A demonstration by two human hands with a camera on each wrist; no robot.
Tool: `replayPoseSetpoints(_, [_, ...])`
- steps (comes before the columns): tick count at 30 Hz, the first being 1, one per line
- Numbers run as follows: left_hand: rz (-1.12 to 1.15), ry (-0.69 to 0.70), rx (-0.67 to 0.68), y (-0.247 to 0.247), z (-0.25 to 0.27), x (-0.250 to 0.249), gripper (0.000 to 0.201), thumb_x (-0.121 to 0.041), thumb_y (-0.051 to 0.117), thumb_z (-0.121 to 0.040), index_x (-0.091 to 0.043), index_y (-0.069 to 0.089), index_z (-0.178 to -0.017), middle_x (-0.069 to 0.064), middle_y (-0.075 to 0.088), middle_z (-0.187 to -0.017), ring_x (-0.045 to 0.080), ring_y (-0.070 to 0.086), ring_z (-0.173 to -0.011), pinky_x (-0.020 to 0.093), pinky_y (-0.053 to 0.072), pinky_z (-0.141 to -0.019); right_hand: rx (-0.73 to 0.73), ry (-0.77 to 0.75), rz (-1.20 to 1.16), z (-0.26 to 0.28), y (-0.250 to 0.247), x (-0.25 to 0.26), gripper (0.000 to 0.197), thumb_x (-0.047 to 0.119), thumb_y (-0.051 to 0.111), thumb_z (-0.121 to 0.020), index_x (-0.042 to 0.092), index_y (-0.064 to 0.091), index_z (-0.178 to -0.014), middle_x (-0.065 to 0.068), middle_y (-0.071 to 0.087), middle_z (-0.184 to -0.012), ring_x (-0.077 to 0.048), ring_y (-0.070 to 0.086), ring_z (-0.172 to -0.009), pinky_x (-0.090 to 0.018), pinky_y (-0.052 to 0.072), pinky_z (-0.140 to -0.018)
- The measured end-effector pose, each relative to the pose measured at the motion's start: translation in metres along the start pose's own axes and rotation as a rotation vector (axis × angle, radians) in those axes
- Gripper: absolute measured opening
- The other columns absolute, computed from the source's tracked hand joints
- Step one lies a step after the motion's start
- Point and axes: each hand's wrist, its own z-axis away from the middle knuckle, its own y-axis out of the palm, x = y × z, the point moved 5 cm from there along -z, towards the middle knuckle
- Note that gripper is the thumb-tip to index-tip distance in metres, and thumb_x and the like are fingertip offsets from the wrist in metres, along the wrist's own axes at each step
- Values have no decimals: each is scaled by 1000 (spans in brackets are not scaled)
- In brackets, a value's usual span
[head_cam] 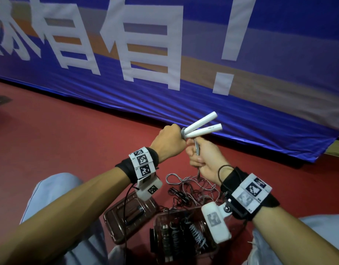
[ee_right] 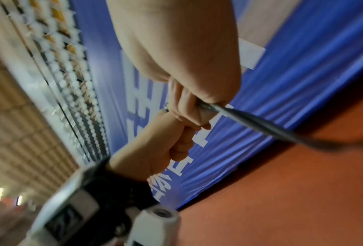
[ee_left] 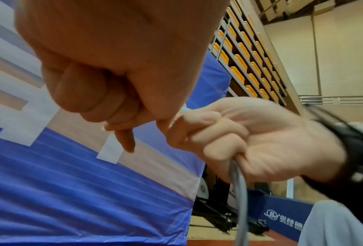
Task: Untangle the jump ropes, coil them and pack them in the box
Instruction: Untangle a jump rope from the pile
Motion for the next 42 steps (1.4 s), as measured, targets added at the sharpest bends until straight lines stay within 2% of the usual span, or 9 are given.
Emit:
replayPoseSetpoints(3, [-17, -43, 33, 6, 1, 6, 30, -41, 66, -86, -13, 61, -94, 8, 60, -86, 34, 59, -79, 36, 47, -67, -113, -76, 439, -1, -4, -5, 32, 16, 32, -106, 8, 55, -86, -6, 50, -57, -8, 30, -32, -20, 24, -37])
replayPoseSetpoints(9, [-4, -72, 100, 8, 9, 3, 11, -17, 63, -84, -14, 53, -84, 10, 63, -88, 32, 60, -78, 32, 44, -63, 20, -340, 1256, 3, -5, -3, 26, 13, 47, -97, 4, 53, -74, -7, 55, -62, -28, 47, -56, -36, 29, -55])
replayPoseSetpoints(15, [-121, -79, 113, 12, 16, 7, 20, -28, 60, -92, -14, 46, -90, 8, 54, -91, 29, 53, -78, 35, 42, -67, 119, -568, 1531, 13, -4, -4, 18, 25, 44, -106, 18, 57, -95, -6, 61, -82, -30, 60, -70, -49, 52, -62])
replayPoseSetpoints(20, [-236, -1, 135, 19, 21, 3, 17, -26, 58, -92, -14, 46, -90, 16, 64, -104, 38, 62, -93, 36, 41, -67, 124, -725, 1873, 21, -3, 16, 23, 42, 46, -106, 27, 64, -110, -2, 68, -87, -29, 67, -79, -41, 54, -66])
replayPoseSetpoints(27, [-535, 176, 275, 36, 23, 0, 25, -29, 61, -94, -7, 63, -107, 14, 68, -106, 34, 68, -95, 36, 45, -67, -4, -736, 1893, 24, -2, 38, 55, 72, 71, -75, 17, 61, -76, 3, 58, -76, -23, 56, -66, -34, 34, -57])
replayPoseSetpoints(31, [-759, 406, 300, 33, 26, -10, 19, -21, 59, -94, -7, 66, -106, 13, 69, -105, 34, 69, -95, 36, 44, -65, -30, -591, 1733, 20, -14, 33, 58, 79, 75, -62, 26, 72, -85, 8, 68, -81, -15, 62, -73, -31, 47, -62])
replayPoseSetpoints(35, [-962, 646, 301, 26, 30, -17, 14, -18, 54, -94, -12, 67, -97, 9, 71, -98, 34, 70, -91, 36, 43, -63, 124, -353, 1411, 12, -22, 14, 42, 72, 80, -65, 32, 77, -72, 5, 67, -62, -5, 52, -54, -30, 41, -54])
replayPoseSetpoints(39, [-1016, 820, 262, 22, 31, -18, 19, -19, 49, -97, -16, 66, -89, 4, 73, -88, 31, 71, -83, 33, 39, -59, 279, -217, 1164, 9, -19, 3, 54, 59, 83, -74, 6, 74, -73, -3, 47, -55, -8, 34, -51, -26, 26, -50])
replayPoseSetpoints(42, [-997, 902, 121, 7, 29, -18, 9, -20, 62, -90, -17, 65, -82, 1, 67, -63, 27, 68, -57, 28, 30, -47, 323, -162, 1022, 5, -22, 9, 59, 59, 81, -76, 1, 76, -84, -2, 45, -61, -11, 33, -54, -26, 24, -52])
